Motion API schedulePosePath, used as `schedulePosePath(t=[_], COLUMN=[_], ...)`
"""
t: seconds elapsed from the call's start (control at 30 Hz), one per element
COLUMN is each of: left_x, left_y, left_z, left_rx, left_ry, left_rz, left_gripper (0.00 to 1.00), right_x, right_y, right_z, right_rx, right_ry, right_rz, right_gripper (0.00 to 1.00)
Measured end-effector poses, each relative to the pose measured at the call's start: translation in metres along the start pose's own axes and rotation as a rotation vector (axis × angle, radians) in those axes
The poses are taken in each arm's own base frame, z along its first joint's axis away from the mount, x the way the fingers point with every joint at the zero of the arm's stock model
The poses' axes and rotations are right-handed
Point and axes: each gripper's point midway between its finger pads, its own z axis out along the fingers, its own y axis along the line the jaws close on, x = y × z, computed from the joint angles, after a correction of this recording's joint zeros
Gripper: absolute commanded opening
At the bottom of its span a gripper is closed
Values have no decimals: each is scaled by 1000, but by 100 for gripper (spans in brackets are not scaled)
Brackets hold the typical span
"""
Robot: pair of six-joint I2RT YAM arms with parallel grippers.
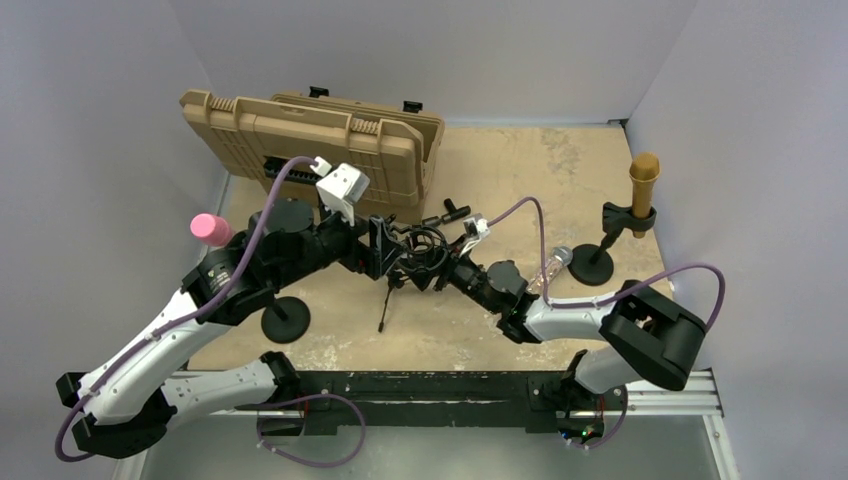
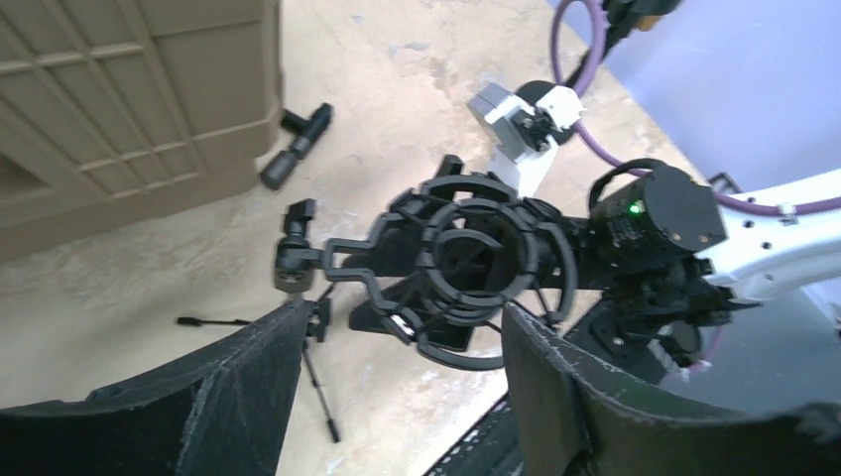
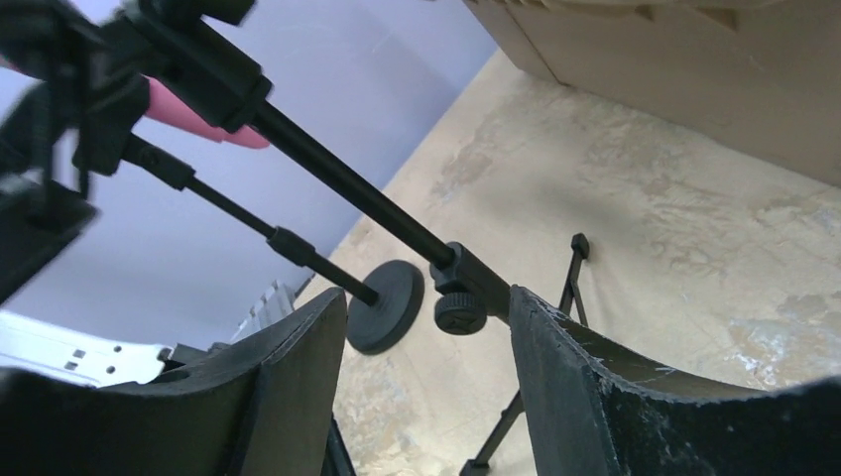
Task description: Remove the microphone from the stand
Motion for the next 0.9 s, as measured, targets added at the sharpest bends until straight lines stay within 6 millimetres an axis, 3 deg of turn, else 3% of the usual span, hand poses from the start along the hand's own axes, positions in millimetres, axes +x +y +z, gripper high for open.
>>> schedulePosePath(t=[0.1, 0.33, 0.57, 0.7, 0.9], left_x=[-1, -4, 8, 19, 18], left_y=[13, 39, 48, 55, 58], left_z=[3, 20, 38, 44, 51], left_rx=[-64, -188, -227, -249, -249], left_ry=[23, 75, 131, 129, 62], left_rz=[-5, -20, -27, -26, -46], left_gripper=[53, 42, 29, 15, 4], right_x=[7, 6, 13, 15, 14], right_y=[-6, -4, -13, -14, -9], right_z=[1, -2, -12, -14, -14], right_rx=[-1, -38, -28, -28, -54], right_ry=[30, 35, 54, 58, 59], right_rz=[1, 17, 33, 34, 33], right_gripper=[58, 58, 57, 57, 57])
